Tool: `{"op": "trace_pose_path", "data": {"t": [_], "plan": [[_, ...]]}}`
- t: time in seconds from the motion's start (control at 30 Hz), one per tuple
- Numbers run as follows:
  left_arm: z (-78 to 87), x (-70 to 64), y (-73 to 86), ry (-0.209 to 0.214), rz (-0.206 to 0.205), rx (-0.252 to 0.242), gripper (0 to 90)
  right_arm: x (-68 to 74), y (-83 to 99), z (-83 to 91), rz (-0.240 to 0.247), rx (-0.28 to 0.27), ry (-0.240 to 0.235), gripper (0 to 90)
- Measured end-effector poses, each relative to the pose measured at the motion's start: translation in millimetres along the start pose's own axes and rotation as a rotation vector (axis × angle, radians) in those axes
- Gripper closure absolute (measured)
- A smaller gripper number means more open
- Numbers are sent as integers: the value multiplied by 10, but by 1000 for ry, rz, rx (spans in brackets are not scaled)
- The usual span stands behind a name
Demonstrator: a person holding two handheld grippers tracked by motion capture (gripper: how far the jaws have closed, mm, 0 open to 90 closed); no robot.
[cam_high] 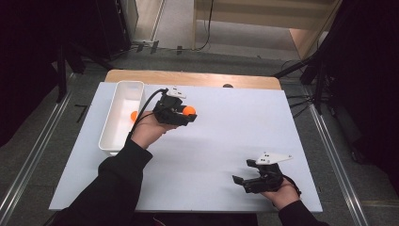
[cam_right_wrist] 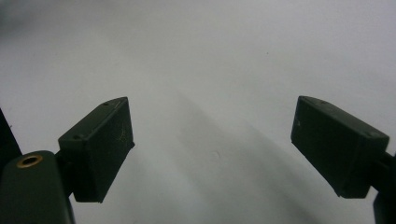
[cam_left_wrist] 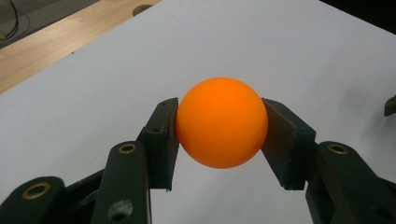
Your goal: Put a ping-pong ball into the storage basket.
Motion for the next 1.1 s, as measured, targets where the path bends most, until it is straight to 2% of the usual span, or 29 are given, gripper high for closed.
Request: {"op": "trace_pose_path", "data": {"t": [0.83, 0.97, 1.1], "plan": [[122, 299, 13, -68, 59, -19, 498, -1, 0, 3, 2, 1, 3, 116], [143, 337, 13, -92, 58, -20, 498, -2, 1, 3, 2, 2, 3, 116], [156, 373, 17, -94, 71, -20, 499, -1, 1, 3, 3, 3, 4, 116]]}}
Point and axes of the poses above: each handheld gripper's, and its own axes: z roughly backward along the jaws, y roughly out of its underside, x roughly to its left, the point moved 4 cm from there along -z, roughly forward along the jaws, and after that the axes turned 7 degrees about z, right-handed, at the moved point
